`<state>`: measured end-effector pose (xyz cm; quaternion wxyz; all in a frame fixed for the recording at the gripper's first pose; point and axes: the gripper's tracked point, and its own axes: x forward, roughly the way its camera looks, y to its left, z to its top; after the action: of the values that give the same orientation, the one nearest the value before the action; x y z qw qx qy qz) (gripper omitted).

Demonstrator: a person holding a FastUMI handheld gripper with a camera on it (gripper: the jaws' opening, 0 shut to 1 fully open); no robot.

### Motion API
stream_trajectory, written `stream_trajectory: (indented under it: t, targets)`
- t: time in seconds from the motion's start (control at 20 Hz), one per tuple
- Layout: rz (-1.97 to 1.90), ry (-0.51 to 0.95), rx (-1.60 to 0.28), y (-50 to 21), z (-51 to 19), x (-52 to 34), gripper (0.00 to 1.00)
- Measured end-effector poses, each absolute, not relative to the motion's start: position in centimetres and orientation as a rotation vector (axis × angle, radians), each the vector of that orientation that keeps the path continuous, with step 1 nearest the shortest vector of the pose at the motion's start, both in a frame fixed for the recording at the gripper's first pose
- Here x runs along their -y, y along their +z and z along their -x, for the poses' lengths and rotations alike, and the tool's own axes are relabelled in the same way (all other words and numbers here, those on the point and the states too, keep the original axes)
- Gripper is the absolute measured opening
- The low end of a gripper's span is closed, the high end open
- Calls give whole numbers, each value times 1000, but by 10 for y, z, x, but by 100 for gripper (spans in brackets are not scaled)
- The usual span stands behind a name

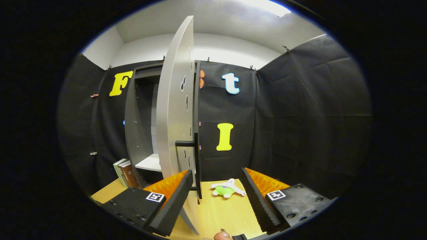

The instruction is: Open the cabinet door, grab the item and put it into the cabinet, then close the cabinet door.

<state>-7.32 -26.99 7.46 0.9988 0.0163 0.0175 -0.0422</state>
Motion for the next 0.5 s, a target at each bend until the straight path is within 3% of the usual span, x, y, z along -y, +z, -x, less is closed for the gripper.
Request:
stream_trajectory:
  t: [0.5]
  targets:
    - [-62,-99,-45,67,60,172,96]
